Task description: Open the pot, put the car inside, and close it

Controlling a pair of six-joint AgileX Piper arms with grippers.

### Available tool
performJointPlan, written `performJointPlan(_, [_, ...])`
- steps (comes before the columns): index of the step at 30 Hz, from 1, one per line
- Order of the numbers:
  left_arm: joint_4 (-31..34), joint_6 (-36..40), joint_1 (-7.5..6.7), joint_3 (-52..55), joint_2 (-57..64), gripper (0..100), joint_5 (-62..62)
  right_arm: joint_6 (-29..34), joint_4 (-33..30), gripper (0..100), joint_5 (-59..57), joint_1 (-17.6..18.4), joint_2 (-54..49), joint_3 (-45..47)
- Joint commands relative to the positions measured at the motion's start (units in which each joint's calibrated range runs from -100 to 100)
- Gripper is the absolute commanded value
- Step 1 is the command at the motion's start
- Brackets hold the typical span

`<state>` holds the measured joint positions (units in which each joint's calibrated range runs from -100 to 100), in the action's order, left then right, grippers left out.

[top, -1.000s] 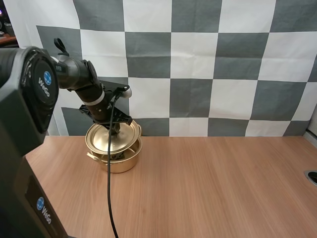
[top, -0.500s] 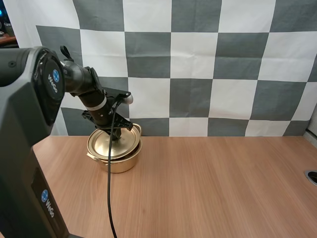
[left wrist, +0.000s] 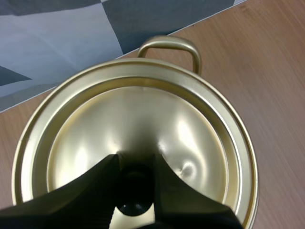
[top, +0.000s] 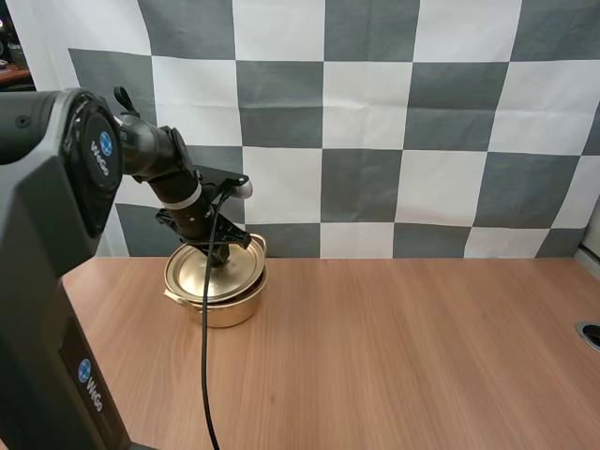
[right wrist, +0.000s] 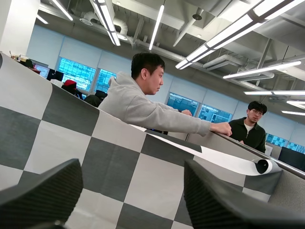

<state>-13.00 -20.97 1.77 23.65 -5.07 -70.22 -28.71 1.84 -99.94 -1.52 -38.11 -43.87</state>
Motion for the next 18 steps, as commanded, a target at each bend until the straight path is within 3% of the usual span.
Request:
performJointPlan(1, [0.0, -0.1, 0.00, 0.1, -0.1, 0, -0.5, 0.1, 0.0, 100, -0.1, 0.0, 0.0, 0.0])
performJointPlan(18, [-1.9, -1.6, 0.00, 0.1, -0.1, 0, -0.3, 0.1, 0.0, 100, -0.1, 0.0, 0.0, 0.0])
